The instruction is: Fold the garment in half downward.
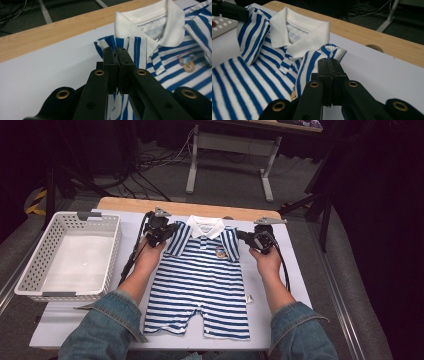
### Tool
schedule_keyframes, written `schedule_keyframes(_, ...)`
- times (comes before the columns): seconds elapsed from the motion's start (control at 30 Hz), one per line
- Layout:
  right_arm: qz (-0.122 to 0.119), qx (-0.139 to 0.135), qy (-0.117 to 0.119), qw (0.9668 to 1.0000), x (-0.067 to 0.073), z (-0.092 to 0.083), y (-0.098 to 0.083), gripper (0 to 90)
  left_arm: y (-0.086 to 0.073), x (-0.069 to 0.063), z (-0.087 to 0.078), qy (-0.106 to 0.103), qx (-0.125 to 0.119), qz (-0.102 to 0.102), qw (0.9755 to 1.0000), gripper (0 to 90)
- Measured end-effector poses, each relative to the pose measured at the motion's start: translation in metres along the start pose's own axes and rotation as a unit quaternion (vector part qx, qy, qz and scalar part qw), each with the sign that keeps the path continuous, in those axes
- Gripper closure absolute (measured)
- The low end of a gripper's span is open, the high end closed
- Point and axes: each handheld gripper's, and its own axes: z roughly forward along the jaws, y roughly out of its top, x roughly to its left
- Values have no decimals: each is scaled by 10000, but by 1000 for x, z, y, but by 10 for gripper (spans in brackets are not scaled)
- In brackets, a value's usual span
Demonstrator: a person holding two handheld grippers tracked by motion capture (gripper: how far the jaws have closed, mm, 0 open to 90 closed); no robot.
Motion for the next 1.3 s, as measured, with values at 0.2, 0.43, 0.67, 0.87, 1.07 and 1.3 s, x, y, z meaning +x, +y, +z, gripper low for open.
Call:
schedule_keyframes(0.2,-84,-224,280,9993,19,-23,-17,896,-15,-12,-29,-256,-76,60,9996,875)
schedule_keyframes(0.43,-122,-456,626,9969,43,-56,-51,897,-47,-23,-53,-491,102,223,9985,875)
schedule_keyframes(0.67,-176,-252,846,9959,60,-71,-82,899,-78,-33,-64,-721,485,398,9954,875)
schedule_keyframes(0.87,-247,-71,975,9949,71,-80,-106,899,-97,-41,-76,-941,780,651,9904,876)
schedule_keyframes(1.07,-206,197,1102,9935,75,-82,-123,899,-113,-40,-81,-1164,1119,736,9841,876)
schedule_keyframes(1.3,-137,270,1189,9924,76,-86,-117,693,-108,-31,-94,-1426,747,590,9852,680)
